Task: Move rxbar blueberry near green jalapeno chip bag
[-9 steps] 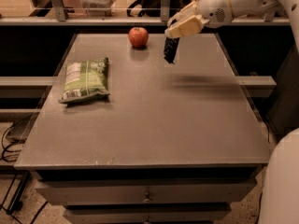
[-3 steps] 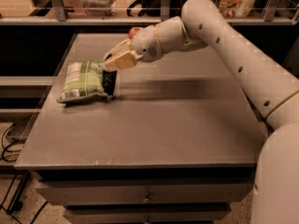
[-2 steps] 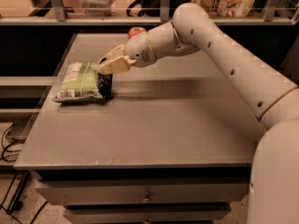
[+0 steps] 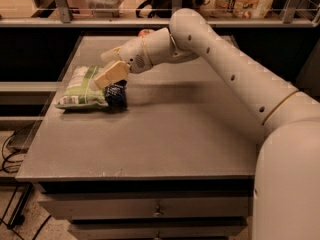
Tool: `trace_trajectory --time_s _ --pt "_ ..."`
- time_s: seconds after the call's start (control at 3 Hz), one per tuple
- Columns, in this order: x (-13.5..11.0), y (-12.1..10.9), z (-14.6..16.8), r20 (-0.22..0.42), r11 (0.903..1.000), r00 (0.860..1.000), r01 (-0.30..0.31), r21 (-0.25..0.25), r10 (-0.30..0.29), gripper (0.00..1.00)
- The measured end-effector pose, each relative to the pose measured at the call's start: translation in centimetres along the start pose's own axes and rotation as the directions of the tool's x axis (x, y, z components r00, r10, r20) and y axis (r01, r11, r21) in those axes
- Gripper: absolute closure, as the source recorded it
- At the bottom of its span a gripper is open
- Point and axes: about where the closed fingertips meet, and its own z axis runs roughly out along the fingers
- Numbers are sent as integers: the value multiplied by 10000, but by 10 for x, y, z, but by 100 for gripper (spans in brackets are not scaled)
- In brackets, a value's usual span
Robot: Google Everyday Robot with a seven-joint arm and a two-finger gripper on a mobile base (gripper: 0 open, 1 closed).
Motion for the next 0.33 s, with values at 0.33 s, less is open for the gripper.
trace_trajectory --time_s 0.33 --pt "0 0 0 2 10000 10000 0 2 0 0"
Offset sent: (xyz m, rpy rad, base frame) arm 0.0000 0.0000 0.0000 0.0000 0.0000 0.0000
